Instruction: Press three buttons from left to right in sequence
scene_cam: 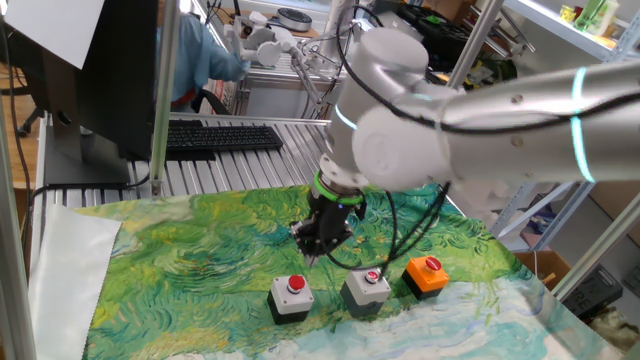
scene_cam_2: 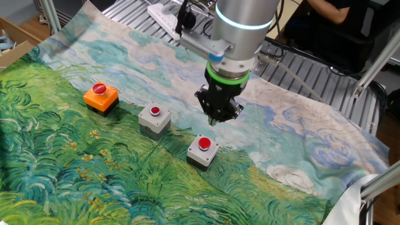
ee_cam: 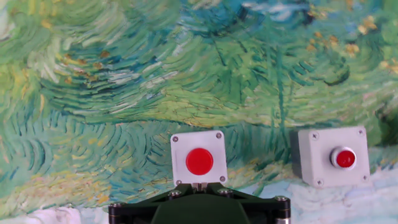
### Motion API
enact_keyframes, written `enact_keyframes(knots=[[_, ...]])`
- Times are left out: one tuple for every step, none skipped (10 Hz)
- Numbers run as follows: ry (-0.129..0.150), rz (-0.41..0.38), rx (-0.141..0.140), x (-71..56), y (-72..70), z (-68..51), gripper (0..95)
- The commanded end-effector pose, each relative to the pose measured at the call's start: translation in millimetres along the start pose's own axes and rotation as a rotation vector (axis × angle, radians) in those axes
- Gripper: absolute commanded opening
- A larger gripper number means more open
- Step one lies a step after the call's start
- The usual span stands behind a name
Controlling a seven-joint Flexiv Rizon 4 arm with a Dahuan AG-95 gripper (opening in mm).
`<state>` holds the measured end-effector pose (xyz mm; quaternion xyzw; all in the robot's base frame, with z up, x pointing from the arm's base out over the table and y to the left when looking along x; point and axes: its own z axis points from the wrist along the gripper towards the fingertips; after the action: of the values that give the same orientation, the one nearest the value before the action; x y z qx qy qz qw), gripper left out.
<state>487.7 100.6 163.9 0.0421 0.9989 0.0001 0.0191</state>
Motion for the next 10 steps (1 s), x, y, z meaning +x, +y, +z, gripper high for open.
enact_keyframes(knots=[[0.016, 0.027, 0.006, -1.4, 2.5, 0.4, 0.0], [0.021, 0.048, 0.012, 0.2, 2.9, 0.4, 0.0], [0.02, 0.14, 0.018, 1.5, 3.2, 0.5, 0.0], [0.018, 0.199, 0.022, 1.5, 3.2, 0.5, 0.0], [0.018, 0.22, 0.023, 1.5, 3.2, 0.5, 0.0], [0.02, 0.317, 0.017, 1.5, 3.2, 0.5, 0.0], [0.021, 0.335, 0.019, 1.7, 3.2, 0.6, 0.0], [0.026, 0.34, 0.021, 1.7, 3.3, 0.7, 0.0], [0.031, 0.343, 0.022, 1.9, 3.3, 0.7, 0.0], [0.033, 0.34, 0.022, 2.7, 3.2, 1.1, 0.0]])
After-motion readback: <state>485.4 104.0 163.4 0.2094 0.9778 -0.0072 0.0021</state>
